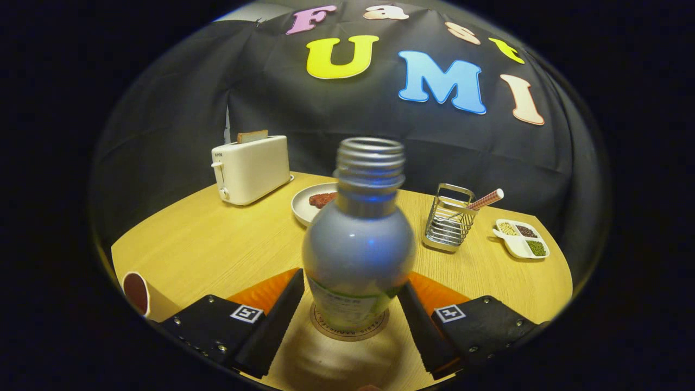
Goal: Take the bottle from table, then pour the juice into the cup, finally place the bottle on the coaster
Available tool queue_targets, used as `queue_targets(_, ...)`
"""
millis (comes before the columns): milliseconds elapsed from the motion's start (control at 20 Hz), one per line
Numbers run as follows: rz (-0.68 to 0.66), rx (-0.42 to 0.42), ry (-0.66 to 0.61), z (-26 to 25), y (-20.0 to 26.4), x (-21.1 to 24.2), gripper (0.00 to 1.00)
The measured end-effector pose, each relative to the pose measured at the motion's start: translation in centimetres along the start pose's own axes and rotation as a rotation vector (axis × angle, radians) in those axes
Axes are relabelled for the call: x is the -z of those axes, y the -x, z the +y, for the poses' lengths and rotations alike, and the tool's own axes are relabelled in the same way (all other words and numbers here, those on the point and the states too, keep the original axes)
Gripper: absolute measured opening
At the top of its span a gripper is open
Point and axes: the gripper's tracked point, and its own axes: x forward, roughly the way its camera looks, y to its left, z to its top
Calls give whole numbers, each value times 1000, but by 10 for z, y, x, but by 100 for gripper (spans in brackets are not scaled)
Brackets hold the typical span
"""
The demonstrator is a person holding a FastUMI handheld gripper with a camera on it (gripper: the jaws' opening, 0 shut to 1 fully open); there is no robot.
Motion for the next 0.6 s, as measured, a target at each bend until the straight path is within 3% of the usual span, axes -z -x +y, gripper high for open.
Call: queue_targets(600, -250, 120, 5, -15, 165, -106, 98)
